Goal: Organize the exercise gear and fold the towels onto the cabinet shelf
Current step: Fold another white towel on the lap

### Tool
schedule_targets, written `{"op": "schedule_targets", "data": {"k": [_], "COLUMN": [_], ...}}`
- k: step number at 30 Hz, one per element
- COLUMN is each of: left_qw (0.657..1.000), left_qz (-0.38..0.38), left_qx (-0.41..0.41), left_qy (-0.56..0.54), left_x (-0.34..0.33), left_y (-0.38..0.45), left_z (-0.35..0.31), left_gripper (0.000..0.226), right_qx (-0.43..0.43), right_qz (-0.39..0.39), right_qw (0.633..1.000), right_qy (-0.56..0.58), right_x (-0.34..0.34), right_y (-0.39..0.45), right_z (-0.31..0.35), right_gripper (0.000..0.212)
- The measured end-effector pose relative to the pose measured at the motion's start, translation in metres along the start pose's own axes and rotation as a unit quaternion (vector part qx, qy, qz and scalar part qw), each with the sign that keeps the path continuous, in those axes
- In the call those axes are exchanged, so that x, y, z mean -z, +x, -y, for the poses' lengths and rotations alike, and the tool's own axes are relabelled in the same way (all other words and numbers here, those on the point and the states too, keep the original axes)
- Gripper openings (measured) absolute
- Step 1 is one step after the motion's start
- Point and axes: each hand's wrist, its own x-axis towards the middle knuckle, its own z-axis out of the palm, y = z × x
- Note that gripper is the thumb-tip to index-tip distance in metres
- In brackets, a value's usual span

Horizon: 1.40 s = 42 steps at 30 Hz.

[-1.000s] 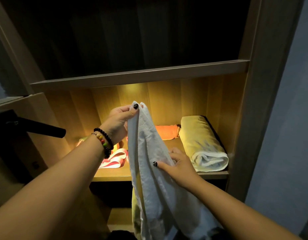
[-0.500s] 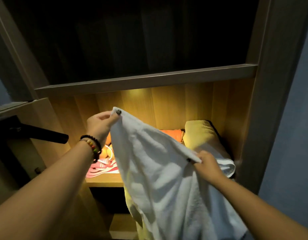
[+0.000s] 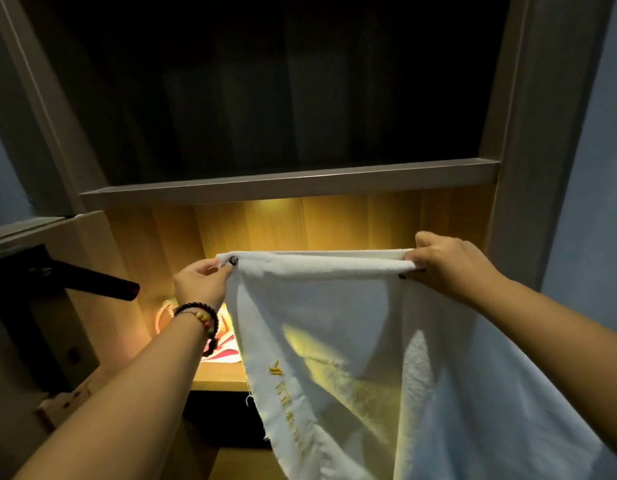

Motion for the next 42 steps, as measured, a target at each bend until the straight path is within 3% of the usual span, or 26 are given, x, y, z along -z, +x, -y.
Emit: {"op": "schedule_targets", "data": {"k": [3,7,12,15,20,22,25,27,29,33,37,42], "left_qw": [0.999,0.996,0.981,0.969,0.984,0.961,0.886,0.842,0.842,0.888,0.930,0.949], "left_qz": [0.011,0.059,0.172,0.176,0.131,0.249,0.410,0.447,0.440,0.348,0.260,0.213], "left_qx": [-0.027,-0.059,0.038,0.083,-0.026,-0.051,-0.163,-0.216,-0.250,-0.260,-0.226,-0.197], "left_qy": [-0.017,-0.023,-0.085,-0.152,-0.116,-0.106,0.144,0.210,0.188,0.151,0.129,0.120], "left_x": [-0.011,-0.022,-0.009,-0.004,-0.009,-0.011,-0.017,-0.018,-0.015,-0.009,-0.007,-0.010], "left_y": [0.013,0.013,-0.001,-0.016,-0.053,-0.076,-0.100,-0.114,-0.124,-0.132,-0.137,-0.143], "left_z": [-0.010,-0.020,0.011,0.023,0.001,-0.018,-0.027,-0.021,-0.009,0.005,0.013,0.019], "left_gripper": [0.029,0.020,0.012,0.004,0.023,0.014,0.060,0.045,0.041,0.045,0.031,0.015], "right_qx": [-0.041,-0.097,-0.213,-0.198,-0.147,-0.125,-0.074,-0.058,-0.035,-0.017,-0.035,-0.020], "right_qz": [0.023,-0.005,0.005,-0.034,-0.054,-0.022,0.009,0.018,0.020,0.023,-0.068,-0.051], "right_qw": [0.998,0.995,0.960,0.950,0.931,0.922,0.922,0.922,0.931,0.955,0.940,0.969], "right_qy": [-0.029,0.007,0.182,0.238,0.329,0.367,0.379,0.382,0.364,0.295,0.331,0.241], "right_x": [-0.007,-0.020,-0.047,-0.052,-0.029,-0.018,-0.006,-0.001,0.000,-0.007,-0.025,-0.047], "right_y": [-0.007,-0.021,-0.032,-0.031,-0.019,-0.016,-0.016,-0.021,-0.031,-0.060,-0.079,-0.098], "right_z": [-0.010,-0.015,-0.003,0.014,0.050,0.063,0.080,0.087,0.091,0.107,0.124,0.145], "right_gripper": [0.024,0.033,0.025,0.025,0.025,0.030,0.030,0.029,0.027,0.024,0.020,0.019]}}
